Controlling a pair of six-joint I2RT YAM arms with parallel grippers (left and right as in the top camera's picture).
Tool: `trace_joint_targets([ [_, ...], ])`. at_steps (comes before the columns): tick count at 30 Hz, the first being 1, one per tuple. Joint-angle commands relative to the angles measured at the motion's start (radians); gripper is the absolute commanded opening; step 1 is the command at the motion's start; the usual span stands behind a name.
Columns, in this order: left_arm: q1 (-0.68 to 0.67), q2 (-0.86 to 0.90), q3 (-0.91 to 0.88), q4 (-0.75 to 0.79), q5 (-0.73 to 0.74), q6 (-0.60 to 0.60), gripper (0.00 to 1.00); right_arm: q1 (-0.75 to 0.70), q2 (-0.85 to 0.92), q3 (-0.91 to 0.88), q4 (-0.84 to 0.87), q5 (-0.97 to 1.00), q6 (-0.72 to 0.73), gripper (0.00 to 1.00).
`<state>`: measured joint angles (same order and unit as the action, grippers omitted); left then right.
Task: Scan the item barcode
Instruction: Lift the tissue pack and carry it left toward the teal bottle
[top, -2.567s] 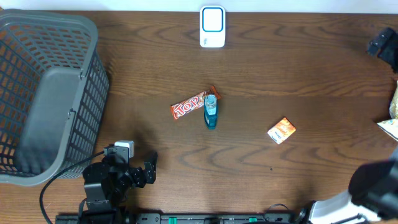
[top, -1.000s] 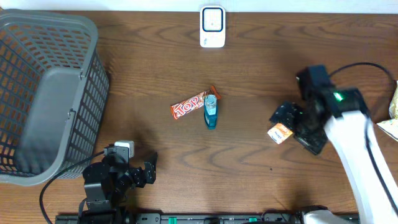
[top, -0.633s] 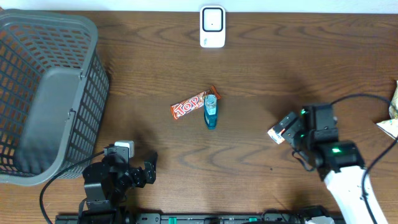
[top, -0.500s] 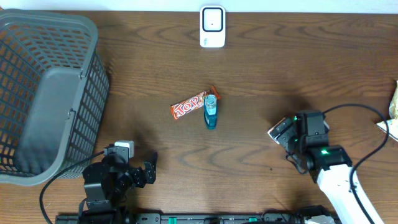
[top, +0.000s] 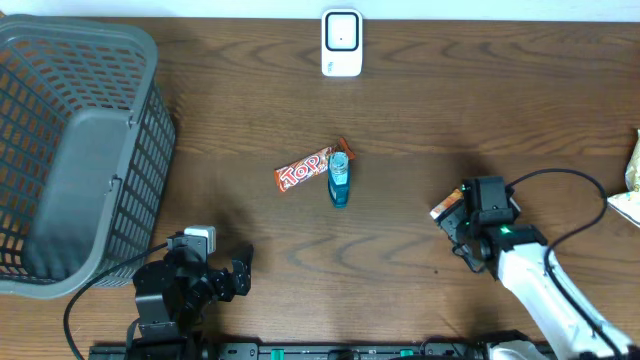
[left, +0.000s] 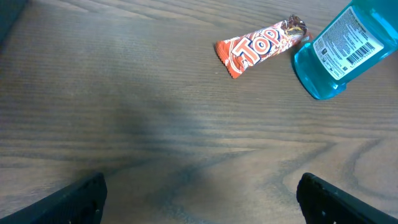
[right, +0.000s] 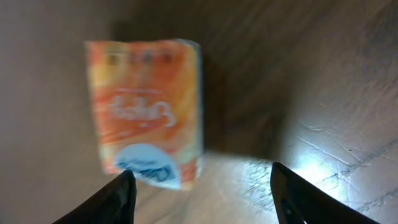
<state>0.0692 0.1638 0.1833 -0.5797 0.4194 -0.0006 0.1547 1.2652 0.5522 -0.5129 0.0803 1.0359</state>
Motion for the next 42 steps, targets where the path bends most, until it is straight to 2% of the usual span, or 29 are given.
trace_joint_targets([
  [1,0.003,-0.001,0.001,0.0,0.002,-0.001,0.98,-0.003,0.045,-0.001,0.014,0.031,0.008,0.65],
  [5,0.003,-0.001,0.001,0.0,0.002,-0.001,0.98,-0.005,0.1,-0.001,0.073,0.035,0.007,0.65],
  [11,0.003,-0.001,0.001,0.0,0.002,-0.001,0.98,-0.005,0.136,-0.001,0.101,0.043,0.007,0.56],
  [16,0.003,-0.001,0.001,0.0,0.002,-0.001,0.98,-0.005,0.137,-0.01,0.102,0.076,-0.022,0.32],
  [17,0.003,-0.001,0.001,0.0,0.002,-0.001,0.98,-0.005,0.138,-0.016,0.102,0.075,-0.032,0.25],
  [19,0.003,-0.001,0.001,0.0,0.002,-0.001,0.98,-0.005,0.143,-0.031,0.103,0.066,-0.048,0.02],
  [24,0.003,-0.001,0.001,0.0,0.002,-0.001,0.98,-0.005,0.164,-0.057,0.106,0.056,-0.077,0.01],
  [30,0.003,-0.001,0.001,0.0,0.002,-0.001,0.98,-0.005,0.119,-0.039,0.167,-0.151,-0.336,0.01],
  [36,0.003,-0.001,0.001,0.0,0.002,-0.001,0.98,-0.007,0.024,-0.016,0.301,-0.65,-0.661,0.01],
  [42,0.003,-0.001,0.001,0.0,0.002,-0.001,0.98,-0.039,-0.015,-0.016,0.314,-0.944,-0.745,0.01],
])
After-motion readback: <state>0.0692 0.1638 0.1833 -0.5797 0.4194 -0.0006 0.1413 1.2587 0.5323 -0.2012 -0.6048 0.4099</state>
